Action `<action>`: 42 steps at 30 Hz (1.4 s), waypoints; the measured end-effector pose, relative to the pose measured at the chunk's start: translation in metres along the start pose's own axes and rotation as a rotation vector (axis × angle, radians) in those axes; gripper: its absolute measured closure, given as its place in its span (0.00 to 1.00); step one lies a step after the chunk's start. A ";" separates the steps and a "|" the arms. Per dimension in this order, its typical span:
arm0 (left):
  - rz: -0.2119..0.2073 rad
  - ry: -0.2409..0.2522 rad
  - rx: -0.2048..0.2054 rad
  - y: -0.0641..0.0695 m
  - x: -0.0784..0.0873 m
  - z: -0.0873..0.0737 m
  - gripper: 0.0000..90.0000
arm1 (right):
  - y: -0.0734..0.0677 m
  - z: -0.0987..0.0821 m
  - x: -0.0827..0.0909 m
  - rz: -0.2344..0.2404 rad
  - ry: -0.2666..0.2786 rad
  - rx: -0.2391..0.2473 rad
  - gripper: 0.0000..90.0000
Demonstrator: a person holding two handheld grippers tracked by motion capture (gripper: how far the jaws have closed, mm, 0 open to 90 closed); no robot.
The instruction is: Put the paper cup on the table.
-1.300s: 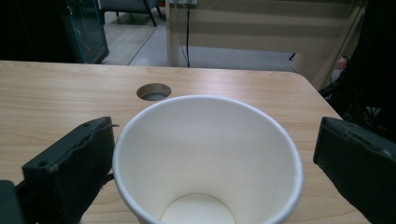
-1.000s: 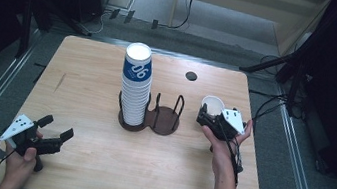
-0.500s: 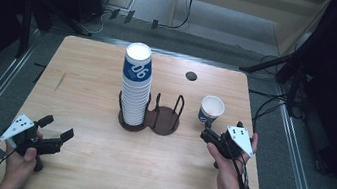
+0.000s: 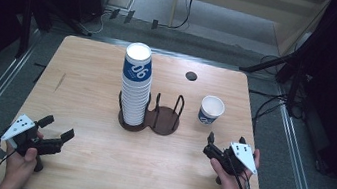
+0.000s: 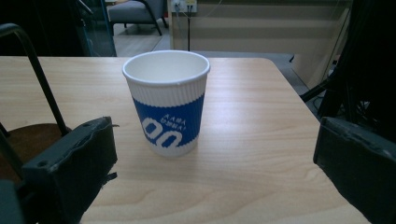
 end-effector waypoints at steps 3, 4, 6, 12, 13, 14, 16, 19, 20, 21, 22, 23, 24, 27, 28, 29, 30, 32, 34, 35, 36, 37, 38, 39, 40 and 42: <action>-0.003 -0.001 0.003 0.000 0.000 0.000 0.00 | 0.005 -0.006 0.008 -0.010 -0.010 -0.006 0.00; -0.003 -0.001 0.004 0.000 0.000 0.000 0.00 | 0.006 -0.007 0.009 -0.013 -0.012 -0.005 0.00; -0.003 -0.001 0.004 0.000 0.000 0.000 0.00 | 0.010 -0.008 0.013 -0.025 -0.006 0.012 0.00; -0.005 -0.002 0.003 0.001 0.000 0.000 0.00 | 0.018 -0.011 0.023 -0.042 0.003 0.018 0.00; -0.005 -0.002 0.003 0.001 0.000 0.000 0.00 | 0.019 -0.012 0.025 -0.044 0.002 0.014 0.00; -0.005 -0.004 0.001 0.001 0.000 0.000 0.00 | 0.021 -0.013 0.027 -0.048 0.000 0.013 0.00; -0.005 -0.004 0.002 0.001 0.000 0.000 0.00 | 0.024 -0.015 0.030 -0.057 -0.007 0.014 0.00; -0.004 -0.004 0.002 0.001 0.000 -0.001 0.00 | 0.031 -0.018 0.033 -0.068 -0.014 0.019 0.00; -0.004 -0.004 0.001 0.001 0.000 -0.001 0.00 | 0.032 -0.019 0.035 -0.073 -0.019 0.018 0.00; -0.006 -0.005 0.000 0.001 0.000 -0.001 0.00 | 0.034 -0.020 0.036 -0.078 -0.023 0.020 0.00; -0.006 -0.005 0.000 0.001 0.000 -0.001 0.00 | 0.036 -0.020 0.038 -0.079 -0.025 0.021 0.00; -0.006 -0.007 -0.001 0.001 0.000 -0.001 0.00 | 0.038 -0.021 0.040 -0.083 -0.029 0.020 0.00; -0.006 -0.006 0.001 0.001 0.000 -0.001 0.00 | 0.040 -0.022 0.041 -0.087 -0.029 0.020 0.00; -0.008 -0.003 0.004 0.001 0.000 0.000 0.00 | 0.047 -0.023 0.047 -0.097 -0.032 0.010 0.00; -0.008 -0.003 0.004 0.001 0.000 0.000 0.00 | 0.047 -0.023 0.047 -0.097 -0.032 0.010 0.00; -0.008 -0.003 0.004 0.002 0.000 0.000 0.00 | 0.050 -0.023 0.051 -0.106 -0.034 0.002 0.00; -0.009 -0.003 0.005 0.002 0.000 0.000 0.00 | 0.052 -0.023 0.053 -0.107 -0.033 0.006 0.00; -0.009 -0.003 0.004 0.002 0.000 0.000 0.00 | 0.053 -0.024 0.055 -0.108 -0.031 0.009 0.00; -0.008 -0.005 0.003 0.002 0.000 -0.001 0.00 | 0.059 -0.025 0.060 -0.111 -0.033 0.000 0.00; -0.008 -0.005 0.003 0.002 0.000 -0.001 0.00 | 0.059 -0.025 0.060 -0.111 -0.033 0.000 0.00; -0.009 -0.005 0.002 0.001 0.000 0.000 0.00 | 0.061 -0.026 0.061 -0.112 -0.031 -0.006 0.00; -0.008 -0.006 0.002 0.001 0.000 -0.001 0.00 | 0.067 -0.027 0.064 -0.123 -0.032 -0.010 0.00; -0.008 -0.007 0.002 0.001 0.000 -0.001 0.00 | 0.069 -0.027 0.065 -0.122 -0.034 -0.013 0.00; -0.008 -0.007 0.002 0.001 0.000 -0.001 0.00 | 0.071 -0.028 0.066 -0.121 -0.035 -0.017 0.00; -0.009 -0.008 0.000 0.001 0.000 -0.001 0.00 | 0.071 -0.028 0.066 -0.121 -0.035 -0.017 0.00; -0.011 -0.011 -0.001 0.002 0.000 -0.001 0.00 | 0.077 -0.034 0.070 -0.120 -0.052 -0.026 0.00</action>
Point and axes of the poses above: each handheld gripper's, and its own axes: x roughly backward along the jaws, z roughly out of its top, y roughly to its right, the point moved 9 cm from there along -x, roughly forward along the jaws, and after that the axes turned 13 degrees about y, right-handed, at the moved point
